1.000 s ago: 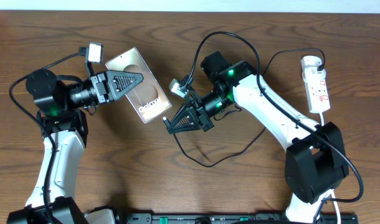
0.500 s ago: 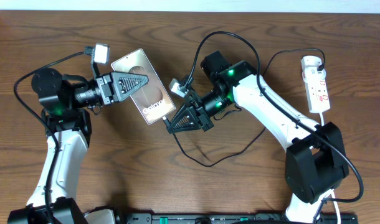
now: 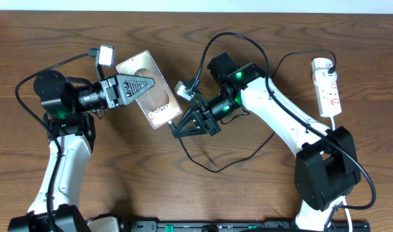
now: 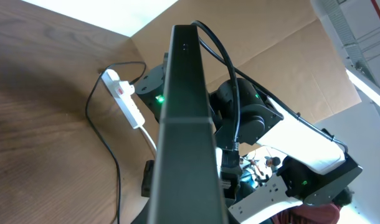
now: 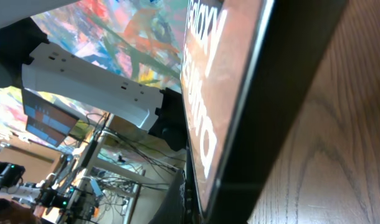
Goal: Plug charger to phone and switch on socket
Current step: 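Push the plug into the phone's bottom port with the right gripper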
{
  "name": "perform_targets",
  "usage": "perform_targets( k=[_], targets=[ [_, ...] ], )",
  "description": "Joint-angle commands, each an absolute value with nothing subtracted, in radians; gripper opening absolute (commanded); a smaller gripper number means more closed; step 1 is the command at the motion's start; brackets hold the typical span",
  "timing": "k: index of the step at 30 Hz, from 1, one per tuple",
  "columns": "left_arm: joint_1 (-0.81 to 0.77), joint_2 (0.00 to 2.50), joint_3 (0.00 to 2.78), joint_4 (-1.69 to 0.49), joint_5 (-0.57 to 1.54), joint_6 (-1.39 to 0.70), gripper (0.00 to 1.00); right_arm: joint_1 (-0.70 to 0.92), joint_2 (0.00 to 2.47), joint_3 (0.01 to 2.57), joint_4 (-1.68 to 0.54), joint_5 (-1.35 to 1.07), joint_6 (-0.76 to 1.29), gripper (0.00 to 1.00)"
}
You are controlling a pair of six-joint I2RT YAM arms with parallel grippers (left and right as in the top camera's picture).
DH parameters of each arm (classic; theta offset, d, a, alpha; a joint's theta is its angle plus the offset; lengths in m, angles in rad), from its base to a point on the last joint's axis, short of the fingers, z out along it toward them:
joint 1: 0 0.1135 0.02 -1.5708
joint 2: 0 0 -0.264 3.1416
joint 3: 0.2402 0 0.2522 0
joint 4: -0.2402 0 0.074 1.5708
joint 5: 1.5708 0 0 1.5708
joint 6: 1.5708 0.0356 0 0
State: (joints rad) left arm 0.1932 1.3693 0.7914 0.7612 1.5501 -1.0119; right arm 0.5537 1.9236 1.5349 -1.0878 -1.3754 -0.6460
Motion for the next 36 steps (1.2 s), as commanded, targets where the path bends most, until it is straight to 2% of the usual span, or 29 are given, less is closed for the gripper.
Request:
perform_targets(
  k=[1,36],
  targets=[
    [0.175,1.364,0.802,0.773,1.571,-0.984,0.08,0.558,1.917,1.535,-1.083,-1.425,-0.643,0.01],
    [0.118,1.363,0.802,0.829,1.572,-0.945,0.07,0.517,1.917,1.535,-1.09,-1.418,-0.625,0.01]
  ],
)
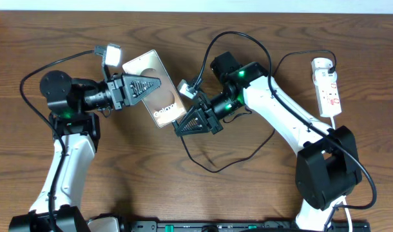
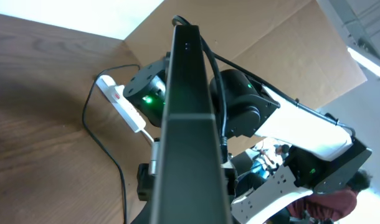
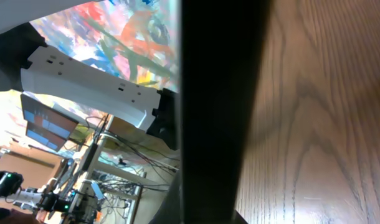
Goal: Plug charger to phone and switch on socket
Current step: 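Push the plug into the phone's bottom port with the right gripper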
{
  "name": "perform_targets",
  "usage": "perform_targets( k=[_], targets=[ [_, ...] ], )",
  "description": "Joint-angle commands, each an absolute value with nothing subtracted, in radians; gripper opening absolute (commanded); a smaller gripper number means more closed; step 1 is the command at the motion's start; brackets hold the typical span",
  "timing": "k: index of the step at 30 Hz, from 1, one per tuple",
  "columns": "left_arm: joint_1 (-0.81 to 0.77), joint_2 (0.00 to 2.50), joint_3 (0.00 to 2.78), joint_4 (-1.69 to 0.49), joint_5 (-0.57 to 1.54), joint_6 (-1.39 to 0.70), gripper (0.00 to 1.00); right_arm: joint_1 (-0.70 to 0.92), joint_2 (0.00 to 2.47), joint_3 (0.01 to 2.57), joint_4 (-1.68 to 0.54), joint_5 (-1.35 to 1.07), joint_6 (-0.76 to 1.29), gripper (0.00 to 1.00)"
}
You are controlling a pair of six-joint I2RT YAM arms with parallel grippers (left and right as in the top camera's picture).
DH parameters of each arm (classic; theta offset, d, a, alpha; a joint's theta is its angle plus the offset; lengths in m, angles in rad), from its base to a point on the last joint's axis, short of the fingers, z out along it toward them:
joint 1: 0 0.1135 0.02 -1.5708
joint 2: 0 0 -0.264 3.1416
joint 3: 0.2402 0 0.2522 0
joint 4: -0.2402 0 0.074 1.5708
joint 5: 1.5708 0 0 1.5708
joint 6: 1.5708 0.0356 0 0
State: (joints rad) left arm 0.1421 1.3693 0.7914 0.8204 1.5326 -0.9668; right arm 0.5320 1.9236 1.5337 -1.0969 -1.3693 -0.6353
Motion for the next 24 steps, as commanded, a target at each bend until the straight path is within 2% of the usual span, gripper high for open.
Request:
perform_targets(
  k=[1,24],
  targets=[
    [0.118,1.363,0.802,0.829,1.572,-0.942,0.07,0.516,1.917,1.535,-1.091,-1.418,-0.625,0.01],
    [0.101,1.364,0.802,0.828,1.572,-0.935,0.07,0.491,1.917,1.535,-1.093,-1.42,-0.617,0.01]
  ],
)
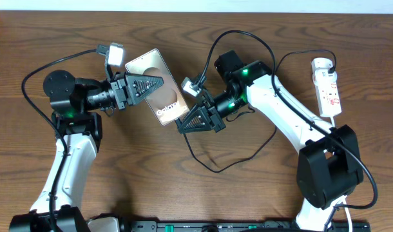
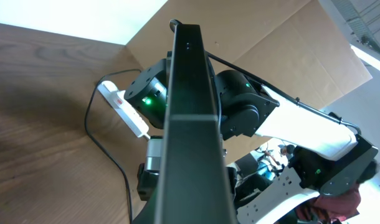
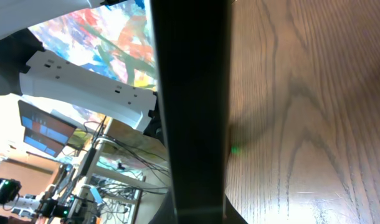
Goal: Plug charger to phone and switch on socket
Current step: 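Push the plug into the phone's bottom port with the right gripper, then open the right gripper and withdraw it from the plugged-in cable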
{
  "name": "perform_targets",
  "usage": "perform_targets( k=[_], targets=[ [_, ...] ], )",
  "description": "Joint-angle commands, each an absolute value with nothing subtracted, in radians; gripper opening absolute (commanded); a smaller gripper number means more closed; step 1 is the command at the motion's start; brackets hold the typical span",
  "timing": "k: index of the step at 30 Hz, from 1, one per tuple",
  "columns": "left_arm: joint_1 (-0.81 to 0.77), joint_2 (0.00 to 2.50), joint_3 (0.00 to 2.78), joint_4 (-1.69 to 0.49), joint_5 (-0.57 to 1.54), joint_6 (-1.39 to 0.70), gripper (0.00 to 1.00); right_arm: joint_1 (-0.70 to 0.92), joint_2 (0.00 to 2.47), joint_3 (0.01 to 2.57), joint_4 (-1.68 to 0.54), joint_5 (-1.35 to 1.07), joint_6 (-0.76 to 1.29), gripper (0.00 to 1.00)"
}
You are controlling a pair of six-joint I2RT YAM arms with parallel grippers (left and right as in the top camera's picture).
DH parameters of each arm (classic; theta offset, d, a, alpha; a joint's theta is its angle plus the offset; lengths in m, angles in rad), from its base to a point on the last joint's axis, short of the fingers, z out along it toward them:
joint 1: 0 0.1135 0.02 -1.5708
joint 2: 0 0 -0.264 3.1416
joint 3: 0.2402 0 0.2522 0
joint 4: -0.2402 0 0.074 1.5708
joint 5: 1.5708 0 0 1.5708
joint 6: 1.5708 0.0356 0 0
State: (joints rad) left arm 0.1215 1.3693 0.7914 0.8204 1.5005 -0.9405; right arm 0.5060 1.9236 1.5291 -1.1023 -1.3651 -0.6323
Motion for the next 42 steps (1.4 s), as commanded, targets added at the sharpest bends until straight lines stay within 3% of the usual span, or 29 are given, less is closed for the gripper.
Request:
perform_targets(
  k=[1,15,24,26,29,30,42],
  targets=[
    [0.101,1.364,0.802,0.828,1.572,-0.935,0.07,0.491,1.917,1.535,-1.093,-1.42,-0.617,0.01],
    [0.101,1.364,0.802,0.828,1.571,-0.916,0.07,0.492,1.917,1.535,-1.093,-1.421,-0.617,0.03],
    [0.101,1.364,0.802,0.829,1.571,-0.916,0.07,0.492,1.917,1.535,-1.092,-1.421,-0.617,0.43],
    [0.102,1.364,0.802,0.829,1.571,-0.916,0.07,0.492,1.917,1.535,-1.093,-1.421,-0.617,0.59],
    [0.102,1.364,0.802,0.829,1.571,-0.913,0.07,0.492,1.917,1.535,-1.093,-1.421,-0.617,0.93],
    [0.102,1.364,0.802,0.829,1.571,-0.913,0.07,0.492,1.917,1.535,-1.093,-1.421,-0.617,0.99],
    [0.173,1.364,0.802,0.791,1.571,-0.887,0.07,0.491,1.917,1.535,-1.091,-1.408,-0.618,0.99]
  ],
)
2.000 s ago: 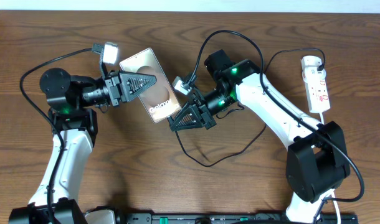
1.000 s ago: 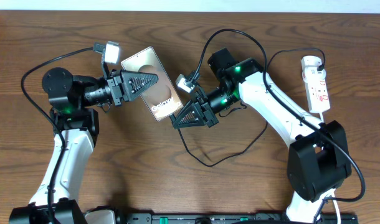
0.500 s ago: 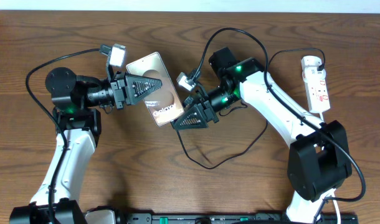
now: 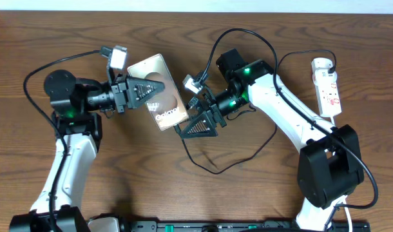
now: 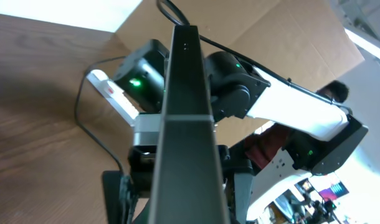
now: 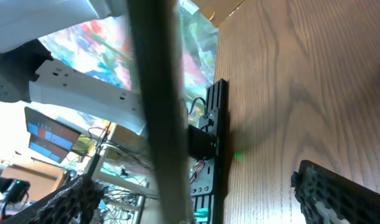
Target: Plug charger to phone and switch on socket
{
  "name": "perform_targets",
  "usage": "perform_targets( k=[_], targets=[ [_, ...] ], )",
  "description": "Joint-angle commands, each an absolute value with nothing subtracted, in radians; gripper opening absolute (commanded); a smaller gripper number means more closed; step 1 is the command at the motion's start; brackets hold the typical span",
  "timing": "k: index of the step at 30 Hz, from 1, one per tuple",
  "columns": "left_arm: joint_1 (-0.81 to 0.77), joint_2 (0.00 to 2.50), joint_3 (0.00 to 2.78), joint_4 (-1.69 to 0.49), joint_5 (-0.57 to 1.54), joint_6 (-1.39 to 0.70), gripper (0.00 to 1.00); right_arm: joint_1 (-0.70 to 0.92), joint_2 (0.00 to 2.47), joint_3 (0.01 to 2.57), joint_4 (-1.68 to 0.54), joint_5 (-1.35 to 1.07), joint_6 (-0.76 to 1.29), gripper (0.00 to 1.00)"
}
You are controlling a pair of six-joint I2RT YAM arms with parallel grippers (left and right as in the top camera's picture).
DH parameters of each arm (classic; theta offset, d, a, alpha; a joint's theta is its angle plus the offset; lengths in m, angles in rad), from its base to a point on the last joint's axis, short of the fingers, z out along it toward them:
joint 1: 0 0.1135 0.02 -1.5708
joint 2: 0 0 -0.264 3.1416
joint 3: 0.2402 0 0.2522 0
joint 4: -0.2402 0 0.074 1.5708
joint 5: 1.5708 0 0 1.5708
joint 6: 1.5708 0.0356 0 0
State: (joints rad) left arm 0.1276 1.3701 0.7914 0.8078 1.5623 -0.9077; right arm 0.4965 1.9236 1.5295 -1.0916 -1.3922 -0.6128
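A gold phone (image 4: 165, 106) hangs tilted above the table, and my left gripper (image 4: 159, 87) is shut on it. In the left wrist view its dark edge (image 5: 185, 124) runs straight up the middle from my left gripper (image 5: 184, 208). My right gripper (image 4: 190, 129) is at the phone's lower end and stands open. Its fingers sit far apart in the bottom corners of the right wrist view, around my right gripper (image 6: 202, 199), with the phone's blurred edge (image 6: 154, 93) between them. The black charger cable (image 4: 216, 169) ends at the phone's lower corner; the plug itself is hidden.
A white power strip (image 4: 326, 87) lies at the table's right edge, beyond the right arm; it also shows in the left wrist view as the power strip (image 5: 109, 93). The cable loops over the table between the arms and runs to the strip.
My right gripper's fingers now show wide apart; before, the phone's end filled that view. The phone and the left gripper have shifted slightly down and right in the overhead view.
At the oldest moment my left gripper held the phone up and my right gripper sat at its lower end with the cable. Over the following moments both shifted a little to the right, with the phone's end square to the right wrist camera. Now the right gripper is open.
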Motion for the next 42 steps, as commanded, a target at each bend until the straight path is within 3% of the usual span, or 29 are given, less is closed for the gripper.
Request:
perform_targets(
  k=[1,10,14,18,21,29,32,37,42],
  targets=[
    [0.203,1.364,0.802,0.768,1.571,-0.887,0.07,0.491,1.917,1.535,-1.09,-1.403,-0.618,0.99],
    [0.352,1.364,0.802,0.669,1.571,-0.887,0.07,0.485,1.917,1.535,-1.072,-1.381,-0.611,0.99],
    [0.357,1.364,0.794,0.643,1.571,-0.879,0.07,0.47,1.917,1.535,-0.985,-1.251,-0.394,0.99],
    [0.357,1.364,0.744,0.643,1.571,-0.856,0.07,0.451,1.917,1.536,-0.895,-0.899,-0.036,0.99],
    [0.357,1.364,0.698,0.643,1.571,-0.837,0.07,0.437,1.917,1.543,-0.896,-0.743,0.051,0.99],
    [0.357,1.364,0.559,0.628,1.449,-0.798,0.07,0.378,1.889,1.558,-0.926,-0.632,0.157,0.99],
    [0.357,1.364,0.527,0.509,1.358,-0.724,0.07,0.372,1.864,1.558,-0.947,-0.583,0.167,0.99],
    [0.357,1.364,0.524,0.079,1.033,-0.495,0.07,0.372,1.804,1.558,-0.983,-0.503,0.172,0.99],
    [0.357,1.364,0.524,-0.111,0.82,-0.453,0.07,0.372,1.746,1.558,-1.009,-0.461,0.171,0.99]
  ],
)
